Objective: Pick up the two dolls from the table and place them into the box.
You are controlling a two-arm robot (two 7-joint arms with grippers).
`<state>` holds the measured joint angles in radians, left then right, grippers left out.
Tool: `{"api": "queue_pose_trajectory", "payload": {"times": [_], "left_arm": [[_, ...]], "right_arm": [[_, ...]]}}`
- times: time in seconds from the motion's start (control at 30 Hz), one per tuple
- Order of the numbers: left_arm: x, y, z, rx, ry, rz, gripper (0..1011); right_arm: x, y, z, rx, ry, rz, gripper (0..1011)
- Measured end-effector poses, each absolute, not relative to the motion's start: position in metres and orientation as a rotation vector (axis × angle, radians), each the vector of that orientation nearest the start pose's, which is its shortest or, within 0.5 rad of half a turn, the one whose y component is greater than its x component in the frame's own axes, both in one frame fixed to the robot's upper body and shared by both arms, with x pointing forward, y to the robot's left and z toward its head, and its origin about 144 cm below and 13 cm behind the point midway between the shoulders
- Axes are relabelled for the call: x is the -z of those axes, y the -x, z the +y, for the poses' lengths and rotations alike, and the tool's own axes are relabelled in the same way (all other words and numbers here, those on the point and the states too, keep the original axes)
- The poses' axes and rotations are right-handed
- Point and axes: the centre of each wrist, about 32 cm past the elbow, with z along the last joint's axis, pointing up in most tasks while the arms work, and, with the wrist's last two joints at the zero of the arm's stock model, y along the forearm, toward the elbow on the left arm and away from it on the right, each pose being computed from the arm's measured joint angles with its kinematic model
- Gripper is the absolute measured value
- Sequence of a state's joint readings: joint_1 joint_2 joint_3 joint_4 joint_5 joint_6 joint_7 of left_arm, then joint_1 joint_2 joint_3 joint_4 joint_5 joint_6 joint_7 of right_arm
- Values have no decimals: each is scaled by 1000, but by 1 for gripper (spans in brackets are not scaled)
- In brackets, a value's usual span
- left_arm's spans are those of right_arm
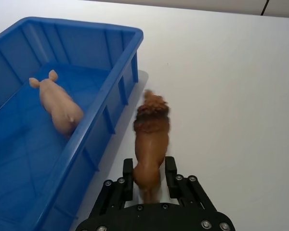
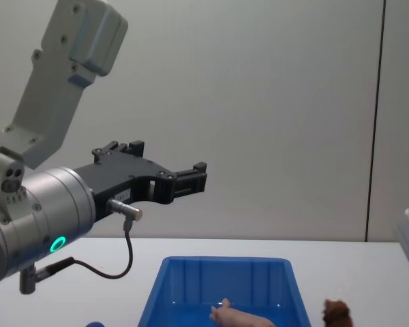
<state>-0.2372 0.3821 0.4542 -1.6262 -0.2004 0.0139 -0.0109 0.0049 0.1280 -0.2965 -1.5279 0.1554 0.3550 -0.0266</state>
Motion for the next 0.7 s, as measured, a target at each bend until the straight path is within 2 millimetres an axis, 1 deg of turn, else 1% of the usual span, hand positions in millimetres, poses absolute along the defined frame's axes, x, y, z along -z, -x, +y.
{"api": "queue_pose_trajectory", "payload": {"times": [0.03, 0.1, 0.2, 0.53, 0.6, 0.7], "left_arm": [[-1204, -492, 198, -1124, -61, -268, 1001], [-1204, -492, 198, -1124, -61, -268, 1001], [-1204, -492, 198, -1124, -61, -268, 1001], [-1204, -492, 198, -1124, -61, -268, 1001], [-1204, -492, 198, -1124, -61, -268, 1001], [-1204, -492, 198, -1124, -61, -268, 1001]], "right_arm": [[-1117, -445, -172, 1285, 354, 296, 405], [-1120, -445, -172, 1290, 350, 284, 330], [-1124, -444, -172, 1299, 340, 261, 290], [-1141, -444, -172, 1315, 283, 168, 286], [-1148, -445, -172, 1308, 255, 134, 286], [-1153, -446, -172, 1297, 233, 108, 286]]}}
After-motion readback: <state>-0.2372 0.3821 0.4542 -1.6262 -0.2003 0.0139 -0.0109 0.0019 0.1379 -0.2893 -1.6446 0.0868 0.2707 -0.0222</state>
